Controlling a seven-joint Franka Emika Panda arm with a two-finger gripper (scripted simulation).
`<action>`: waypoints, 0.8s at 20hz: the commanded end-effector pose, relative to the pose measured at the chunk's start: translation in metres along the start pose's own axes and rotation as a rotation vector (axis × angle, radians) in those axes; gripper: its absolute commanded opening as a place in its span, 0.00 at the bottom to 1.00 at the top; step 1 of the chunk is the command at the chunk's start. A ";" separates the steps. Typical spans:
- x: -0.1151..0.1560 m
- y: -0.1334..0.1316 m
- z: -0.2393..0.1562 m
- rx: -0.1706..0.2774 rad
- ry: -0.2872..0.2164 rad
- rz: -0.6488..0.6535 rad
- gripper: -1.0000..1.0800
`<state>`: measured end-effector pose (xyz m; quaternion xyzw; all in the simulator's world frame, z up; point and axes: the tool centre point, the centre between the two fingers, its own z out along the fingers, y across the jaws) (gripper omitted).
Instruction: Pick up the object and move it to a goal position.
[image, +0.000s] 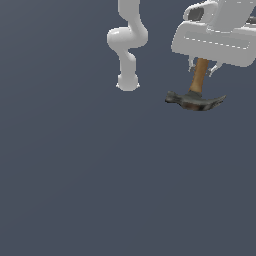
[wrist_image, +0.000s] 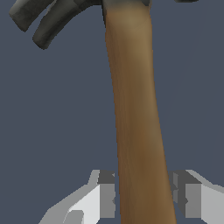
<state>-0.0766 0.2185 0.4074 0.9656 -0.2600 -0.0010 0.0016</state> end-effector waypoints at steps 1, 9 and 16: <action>-0.004 -0.009 -0.017 0.002 0.002 0.000 0.00; -0.012 -0.027 -0.046 0.003 0.001 -0.001 0.00; -0.013 -0.033 -0.054 0.004 0.001 -0.001 0.00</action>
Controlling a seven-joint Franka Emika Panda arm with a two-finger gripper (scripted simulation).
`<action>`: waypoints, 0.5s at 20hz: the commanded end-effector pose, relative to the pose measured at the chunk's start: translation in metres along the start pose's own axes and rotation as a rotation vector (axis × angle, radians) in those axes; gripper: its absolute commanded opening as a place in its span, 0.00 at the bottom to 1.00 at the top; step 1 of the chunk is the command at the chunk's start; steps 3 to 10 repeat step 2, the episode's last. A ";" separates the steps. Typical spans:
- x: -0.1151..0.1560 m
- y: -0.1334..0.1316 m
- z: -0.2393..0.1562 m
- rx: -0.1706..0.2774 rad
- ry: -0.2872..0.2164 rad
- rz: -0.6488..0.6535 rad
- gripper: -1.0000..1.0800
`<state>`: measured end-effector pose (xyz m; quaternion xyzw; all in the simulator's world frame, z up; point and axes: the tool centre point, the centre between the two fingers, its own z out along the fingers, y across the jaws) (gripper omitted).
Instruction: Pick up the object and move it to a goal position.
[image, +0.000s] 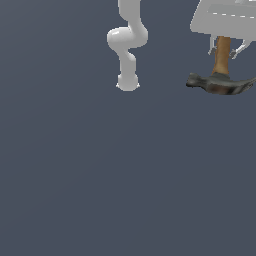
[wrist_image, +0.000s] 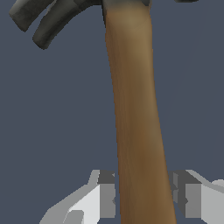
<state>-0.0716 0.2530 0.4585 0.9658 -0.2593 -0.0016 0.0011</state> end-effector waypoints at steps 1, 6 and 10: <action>0.000 -0.001 -0.003 0.003 0.002 0.000 0.00; 0.000 -0.001 -0.003 0.003 0.002 0.000 0.00; 0.000 -0.001 -0.003 0.003 0.002 0.000 0.00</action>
